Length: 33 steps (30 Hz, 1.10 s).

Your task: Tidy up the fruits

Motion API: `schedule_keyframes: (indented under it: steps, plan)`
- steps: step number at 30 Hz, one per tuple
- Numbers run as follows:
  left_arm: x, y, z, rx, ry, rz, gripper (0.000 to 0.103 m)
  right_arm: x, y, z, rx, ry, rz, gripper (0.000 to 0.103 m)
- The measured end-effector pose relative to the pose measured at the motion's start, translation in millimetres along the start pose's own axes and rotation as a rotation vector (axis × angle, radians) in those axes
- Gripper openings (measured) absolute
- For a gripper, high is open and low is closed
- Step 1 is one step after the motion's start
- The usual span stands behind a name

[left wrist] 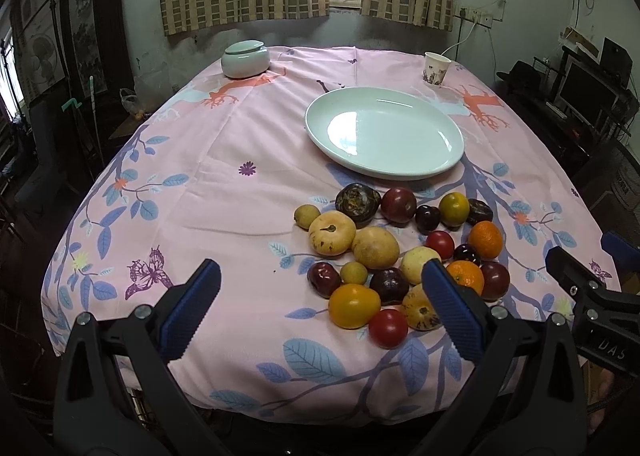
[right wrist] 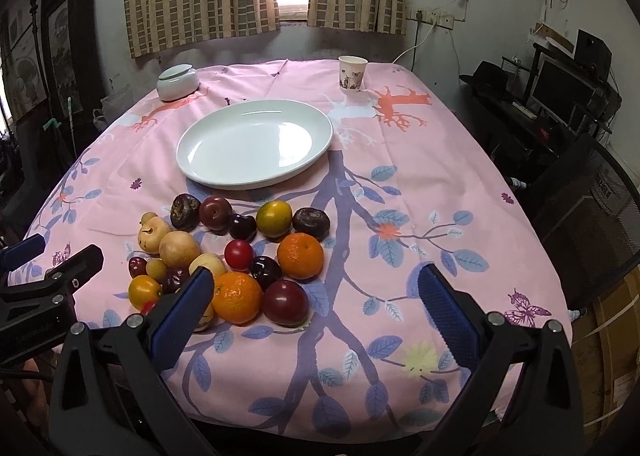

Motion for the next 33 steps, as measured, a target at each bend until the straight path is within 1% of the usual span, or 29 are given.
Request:
schedule_keyframes:
  steps: [10,13,18,33]
  plan:
    - [0.0,-0.3,-0.7,0.000,-0.001,0.000,0.101,2.0,-0.3,-1.4,-0.008,0.003,-0.012,0.102]
    - [-0.2,-0.2,0.0,0.003,-0.002,-0.001,0.101,3.9,-1.1,-0.2,0.000,-0.009,-0.023,0.102]
    - [0.2,-0.2,0.0,-0.001,-0.002,0.001,0.101,6.7,-2.5,2.1,0.013,-0.002,-0.034,0.102]
    - [-1.9,-0.2,-0.7,0.000,-0.003,0.003,0.101,7.0,-2.5,2.1,0.012,-0.003,-0.033,0.102]
Point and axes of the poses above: each gripper's, at about its wrist camera, not at the fingertips, and z roughly the way its jaws point, x to its left, y to its top, the point moved 2 cm from there along z, roughly the way its jaws point, and after that the axes turned 15 degrees about y, right-handed, at the moved point
